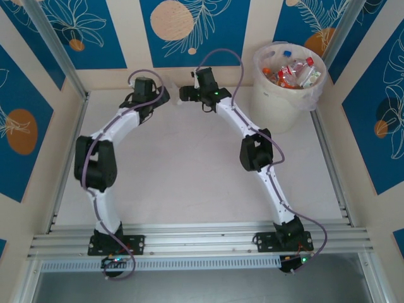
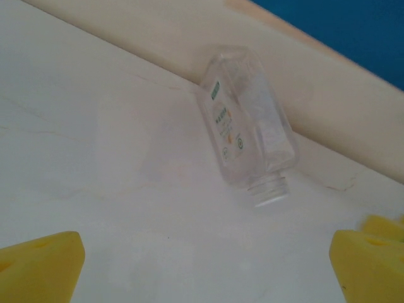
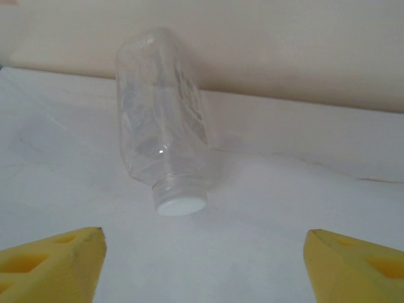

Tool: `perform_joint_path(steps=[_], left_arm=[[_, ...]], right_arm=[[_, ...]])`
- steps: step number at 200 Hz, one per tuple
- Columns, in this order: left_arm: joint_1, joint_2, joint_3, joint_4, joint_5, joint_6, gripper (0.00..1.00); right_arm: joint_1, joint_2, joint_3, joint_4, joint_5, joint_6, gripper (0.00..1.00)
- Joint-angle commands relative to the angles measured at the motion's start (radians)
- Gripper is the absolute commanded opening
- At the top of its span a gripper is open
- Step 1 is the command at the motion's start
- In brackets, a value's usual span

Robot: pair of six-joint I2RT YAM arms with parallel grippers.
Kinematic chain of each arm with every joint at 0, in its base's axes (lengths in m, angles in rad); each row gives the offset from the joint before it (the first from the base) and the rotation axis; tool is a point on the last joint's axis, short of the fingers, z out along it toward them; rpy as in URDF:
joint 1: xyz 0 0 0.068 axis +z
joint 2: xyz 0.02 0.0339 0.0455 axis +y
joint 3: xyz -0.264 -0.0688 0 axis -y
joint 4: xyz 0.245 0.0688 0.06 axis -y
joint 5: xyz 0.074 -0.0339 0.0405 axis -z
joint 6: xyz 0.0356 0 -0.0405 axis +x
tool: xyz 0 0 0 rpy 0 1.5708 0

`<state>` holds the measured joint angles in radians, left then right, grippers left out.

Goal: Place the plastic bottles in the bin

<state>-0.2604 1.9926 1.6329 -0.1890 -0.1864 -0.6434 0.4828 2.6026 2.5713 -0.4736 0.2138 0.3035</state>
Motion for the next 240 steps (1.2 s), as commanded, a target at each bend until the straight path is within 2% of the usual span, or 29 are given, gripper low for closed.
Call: perform_joint_path(steps=[1, 29, 94, 128, 164, 210, 240], left_arm=[[-0.021, 0.116, 0.143, -0.11, 0.053, 0.025, 1.0], [-0.043, 0.268, 0.323, -0.179, 0.091, 0.037, 1.0], [-0.081, 0.522, 0.658, -0.326, 0.077, 0.067, 1.0], [-0.083, 0.603, 0.754, -0.321, 0.037, 0.056, 1.0], [-0.086, 0.721, 0.904, -0.337, 0.048, 0.032, 0.99], [-0.084, 0.764, 0.938, -0.304, 0.015, 0.005, 0.92], [-0.084, 0.765, 0.937, -0.282, -0.01, -0.007, 0.82]], right_arm=[[0.001, -0.159, -0.069, -0.06, 0.191, -0.035, 0.89], [0.002, -0.266, -0.213, -0.046, 0.296, -0.031, 1.0], [-0.012, -0.416, -0.435, 0.033, 0.322, 0.02, 0.99], [-0.009, -0.45, -0.476, 0.007, 0.328, 0.063, 0.99], [-0.009, -0.527, -0.602, 0.041, 0.333, 0.134, 0.99], [-0.009, -0.58, -0.669, 0.07, 0.338, 0.137, 0.99], [-0.004, -0.598, -0.685, 0.089, 0.349, 0.129, 0.99]])
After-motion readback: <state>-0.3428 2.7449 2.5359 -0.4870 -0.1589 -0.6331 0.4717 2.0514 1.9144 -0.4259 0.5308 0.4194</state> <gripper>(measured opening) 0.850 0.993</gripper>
